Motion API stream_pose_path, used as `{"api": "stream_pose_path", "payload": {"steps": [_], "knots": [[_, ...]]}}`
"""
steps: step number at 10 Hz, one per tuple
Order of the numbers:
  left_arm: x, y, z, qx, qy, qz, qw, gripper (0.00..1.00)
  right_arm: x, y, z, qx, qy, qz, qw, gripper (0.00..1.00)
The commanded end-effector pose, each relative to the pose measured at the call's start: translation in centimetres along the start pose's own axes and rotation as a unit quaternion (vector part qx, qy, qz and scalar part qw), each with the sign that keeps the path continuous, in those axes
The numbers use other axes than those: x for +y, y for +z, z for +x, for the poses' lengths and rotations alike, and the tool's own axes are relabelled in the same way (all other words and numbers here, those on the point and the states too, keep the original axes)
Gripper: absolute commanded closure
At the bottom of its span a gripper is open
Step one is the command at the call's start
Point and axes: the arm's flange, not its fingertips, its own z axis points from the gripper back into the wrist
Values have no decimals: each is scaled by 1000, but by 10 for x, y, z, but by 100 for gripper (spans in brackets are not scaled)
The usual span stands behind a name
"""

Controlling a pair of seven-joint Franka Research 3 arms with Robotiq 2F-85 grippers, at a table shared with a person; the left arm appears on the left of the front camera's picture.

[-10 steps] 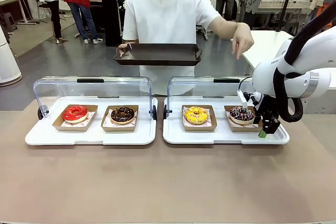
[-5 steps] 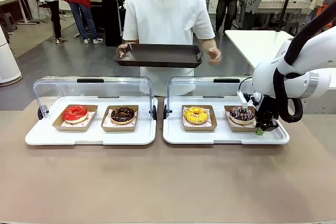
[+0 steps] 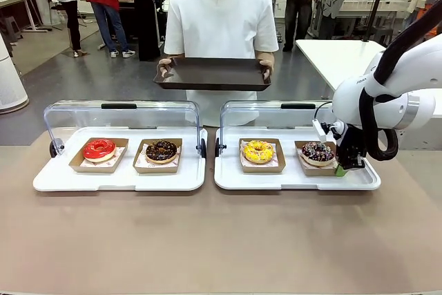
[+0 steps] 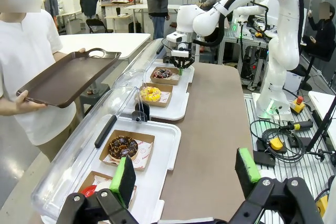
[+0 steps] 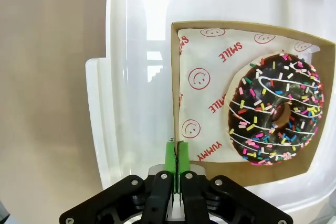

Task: Provide the desired donut to the person.
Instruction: Pick up and lift the Paper togo box containing the Donut pointed at by the person.

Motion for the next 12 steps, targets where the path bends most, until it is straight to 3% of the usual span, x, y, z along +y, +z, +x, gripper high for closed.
{"api": "stream_pose_path", "payload": {"steps": [1,8,12], "knots": [[-1,1,0,-4,-2,-2,1000,0,-3,-4,-1,-15,14,6,1000,100],[-1,1,0,-4,-2,-2,1000,0,62,90,44,49,18,48,998,100],[-1,1,0,-4,-2,-2,1000,0,113,172,68,72,10,19,997,100]]}}
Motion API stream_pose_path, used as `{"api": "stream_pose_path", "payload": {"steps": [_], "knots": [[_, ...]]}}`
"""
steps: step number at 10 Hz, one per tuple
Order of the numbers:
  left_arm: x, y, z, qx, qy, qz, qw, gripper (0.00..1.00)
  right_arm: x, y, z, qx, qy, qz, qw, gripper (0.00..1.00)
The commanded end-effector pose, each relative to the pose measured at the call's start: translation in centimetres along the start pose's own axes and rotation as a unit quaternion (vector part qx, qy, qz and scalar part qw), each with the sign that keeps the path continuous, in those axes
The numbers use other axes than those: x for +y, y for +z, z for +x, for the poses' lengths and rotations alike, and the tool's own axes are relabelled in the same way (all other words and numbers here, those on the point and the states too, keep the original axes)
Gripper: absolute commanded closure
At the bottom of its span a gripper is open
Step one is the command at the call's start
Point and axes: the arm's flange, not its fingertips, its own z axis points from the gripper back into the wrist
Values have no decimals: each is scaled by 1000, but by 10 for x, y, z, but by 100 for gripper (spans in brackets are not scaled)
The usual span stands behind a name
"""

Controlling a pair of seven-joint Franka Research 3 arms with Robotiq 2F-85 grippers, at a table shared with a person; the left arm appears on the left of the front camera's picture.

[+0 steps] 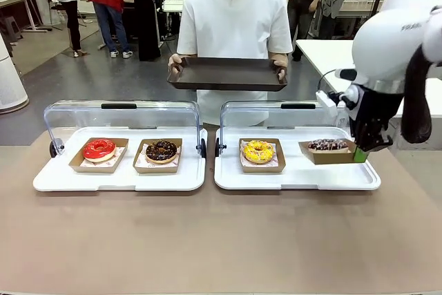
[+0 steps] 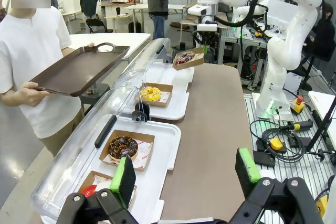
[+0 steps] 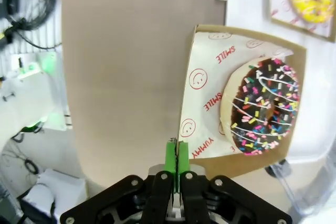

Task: Provide the desired donut to the person.
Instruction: Pick up and lift the Paper togo box containing the Donut pointed at by the person.

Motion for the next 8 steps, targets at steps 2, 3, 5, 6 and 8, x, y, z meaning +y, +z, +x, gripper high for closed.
{"api": "stream_pose_path", "payload": {"steps": [2,3,5,6,8], "knots": [[-1,1,0,-5,-2,-1,1000,0,36,55,8,20,-11,-19,1000,100],[-1,1,0,-5,-2,-1,1000,0,46,79,9,21,-13,-28,999,100],[-1,1,0,-5,-2,-1,1000,0,57,112,18,36,-10,-41,998,100],[-1,1,0,-5,-2,-1,1000,0,58,126,22,35,-12,-51,998,100],[-1,1,0,-5,-2,-1,1000,0,51,143,24,29,-9,-55,998,100]]}}
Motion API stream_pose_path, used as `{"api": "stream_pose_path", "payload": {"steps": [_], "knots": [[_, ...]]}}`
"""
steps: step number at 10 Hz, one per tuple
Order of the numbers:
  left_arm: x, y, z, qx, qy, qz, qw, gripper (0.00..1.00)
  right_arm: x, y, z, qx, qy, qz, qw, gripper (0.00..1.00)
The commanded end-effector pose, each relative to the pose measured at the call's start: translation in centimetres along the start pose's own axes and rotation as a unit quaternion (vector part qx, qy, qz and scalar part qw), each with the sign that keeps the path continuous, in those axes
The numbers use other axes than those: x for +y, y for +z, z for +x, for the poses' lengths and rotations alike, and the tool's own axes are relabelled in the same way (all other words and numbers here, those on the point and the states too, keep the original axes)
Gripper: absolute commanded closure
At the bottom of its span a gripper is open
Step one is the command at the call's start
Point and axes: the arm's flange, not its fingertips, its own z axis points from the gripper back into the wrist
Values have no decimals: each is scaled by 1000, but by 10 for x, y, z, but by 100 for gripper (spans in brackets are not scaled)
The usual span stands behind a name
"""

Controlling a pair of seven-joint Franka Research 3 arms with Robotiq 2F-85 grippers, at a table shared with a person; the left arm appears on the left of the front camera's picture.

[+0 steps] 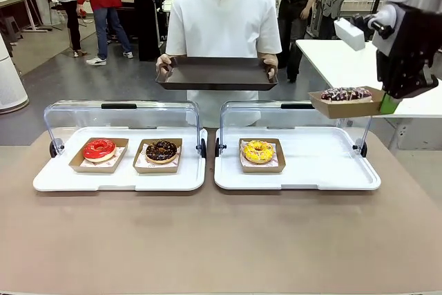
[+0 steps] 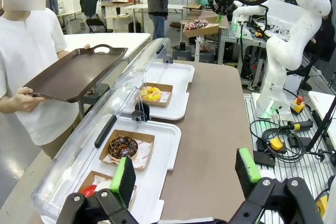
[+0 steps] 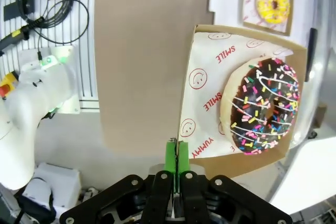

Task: Provide the desired donut to the person.
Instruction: Pick up and lift the Paper togo box containing the Donut pointed at by the person.

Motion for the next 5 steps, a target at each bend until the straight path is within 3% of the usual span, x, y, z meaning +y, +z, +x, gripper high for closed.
{"api": "stream_pose_path", "payload": {"steps": [1,5], "knots": [[-1,1,0,-5,-2,-1,1000,0,-16,-1,-1,-8,14,10,1000,100],[-1,1,0,-5,-2,-1,1000,0,-5,2,1,-3,3,0,1000,100]]}}
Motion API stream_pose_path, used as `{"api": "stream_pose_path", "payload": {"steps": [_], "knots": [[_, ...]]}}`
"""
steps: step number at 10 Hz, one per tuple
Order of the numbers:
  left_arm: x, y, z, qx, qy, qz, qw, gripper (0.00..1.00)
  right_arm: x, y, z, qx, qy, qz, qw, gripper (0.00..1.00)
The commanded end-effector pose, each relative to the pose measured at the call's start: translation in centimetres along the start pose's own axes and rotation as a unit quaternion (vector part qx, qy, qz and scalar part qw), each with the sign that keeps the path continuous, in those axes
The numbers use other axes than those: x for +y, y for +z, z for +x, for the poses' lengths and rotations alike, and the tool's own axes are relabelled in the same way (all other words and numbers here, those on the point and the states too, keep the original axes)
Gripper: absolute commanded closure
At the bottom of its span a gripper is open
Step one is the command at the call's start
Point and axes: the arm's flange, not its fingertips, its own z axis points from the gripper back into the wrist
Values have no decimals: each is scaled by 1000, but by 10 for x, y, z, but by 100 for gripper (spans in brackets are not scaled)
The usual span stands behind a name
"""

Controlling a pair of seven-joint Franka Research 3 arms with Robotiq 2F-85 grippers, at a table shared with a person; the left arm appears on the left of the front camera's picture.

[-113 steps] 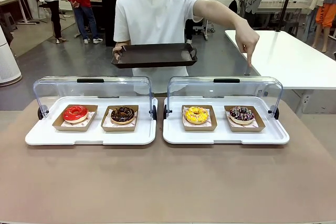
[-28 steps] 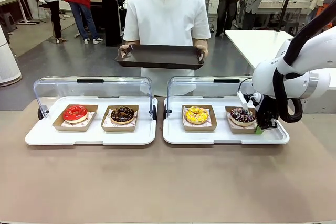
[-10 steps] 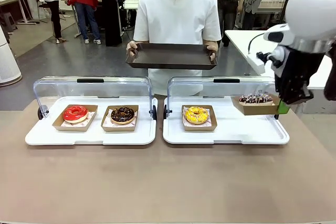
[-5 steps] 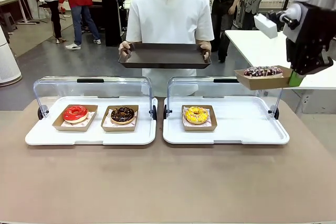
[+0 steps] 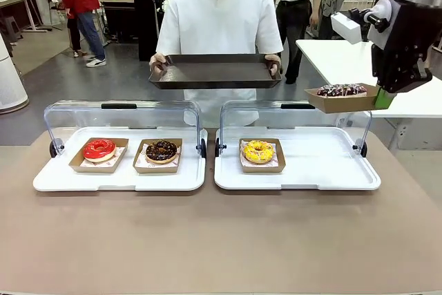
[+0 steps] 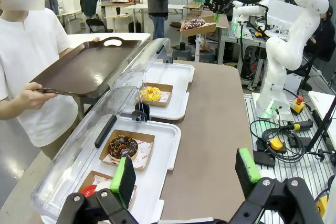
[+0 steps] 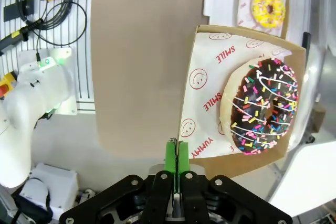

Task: Provide the desired donut to the person.
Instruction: Pick up and lift the Paper togo box containing the Donut pointed at by the person, then place the picked Paper togo box onto the Handle tray extended by the person.

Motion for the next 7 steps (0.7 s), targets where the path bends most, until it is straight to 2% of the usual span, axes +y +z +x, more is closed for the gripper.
{"api": "stream_pose_path", "payload": {"steps": [1,7], "knots": [[-1,1,0,-5,-3,-1,1000,0,5,2,1,5,-4,-2,1000,100],[-1,1,0,-5,-3,-1,1000,0,5,2,1,5,-4,-2,1000,100]]}}
